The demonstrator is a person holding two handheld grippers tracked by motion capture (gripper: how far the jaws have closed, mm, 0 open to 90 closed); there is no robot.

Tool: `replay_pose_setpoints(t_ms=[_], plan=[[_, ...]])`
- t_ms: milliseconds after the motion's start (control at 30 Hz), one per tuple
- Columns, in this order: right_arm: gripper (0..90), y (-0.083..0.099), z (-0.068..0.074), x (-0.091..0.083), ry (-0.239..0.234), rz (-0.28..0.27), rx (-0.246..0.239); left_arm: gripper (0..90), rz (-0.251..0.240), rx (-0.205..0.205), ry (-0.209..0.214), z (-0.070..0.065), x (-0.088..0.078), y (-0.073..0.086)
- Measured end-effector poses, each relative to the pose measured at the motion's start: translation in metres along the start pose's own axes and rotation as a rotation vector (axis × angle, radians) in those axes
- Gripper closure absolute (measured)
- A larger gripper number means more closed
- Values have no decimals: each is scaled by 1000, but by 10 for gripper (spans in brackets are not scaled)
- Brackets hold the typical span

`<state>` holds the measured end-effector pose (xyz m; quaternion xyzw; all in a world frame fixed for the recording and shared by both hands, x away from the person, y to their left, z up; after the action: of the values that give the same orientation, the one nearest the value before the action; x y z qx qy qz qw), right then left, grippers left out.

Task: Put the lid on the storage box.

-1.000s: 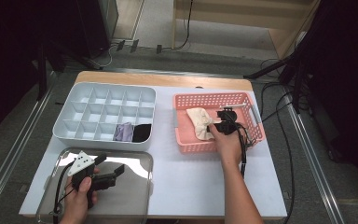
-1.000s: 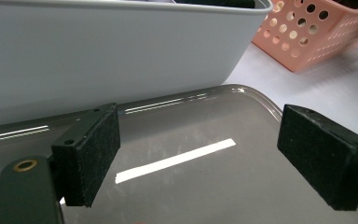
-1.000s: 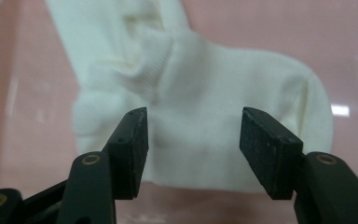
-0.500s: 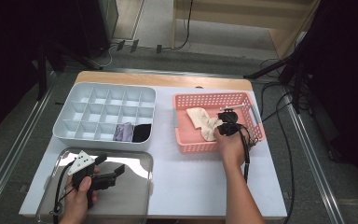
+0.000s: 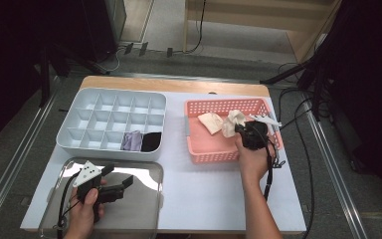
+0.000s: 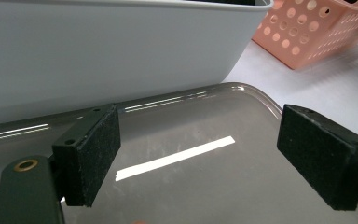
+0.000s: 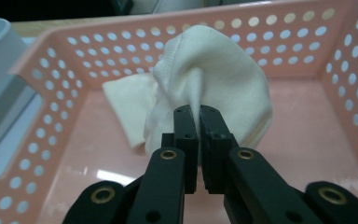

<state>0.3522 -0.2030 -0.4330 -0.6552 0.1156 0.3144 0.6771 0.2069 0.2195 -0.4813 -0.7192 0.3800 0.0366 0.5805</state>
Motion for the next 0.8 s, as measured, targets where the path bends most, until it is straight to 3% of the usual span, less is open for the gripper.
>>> replay_pose_setpoints(t_ms=[167,367,500,800], plan=[[875,6,9,-8,-48,-86,-18,139,-6,2,-2,0,0,0],[872,16,16,-16,-67,-135,-23,139,-5,9,-6,-1,-1,0],[872,21,18,-16,-79,-137,-58,139,-3,8,-6,-1,0,0],[872,28,23,-15,-85,-148,-31,139,-6,13,-14,-1,0,0]])
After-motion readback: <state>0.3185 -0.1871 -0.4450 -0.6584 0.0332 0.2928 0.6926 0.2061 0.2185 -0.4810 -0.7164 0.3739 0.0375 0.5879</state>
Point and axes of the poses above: each handheld gripper's, and its own axes: x roughly forward along the jaws, y roughly out of its underside, z roughly to its left, the point moved 2 cm from there along x, roughly forward along the jaws, and after that the axes turned 7 degrees about -x, right-handed, at the moved point
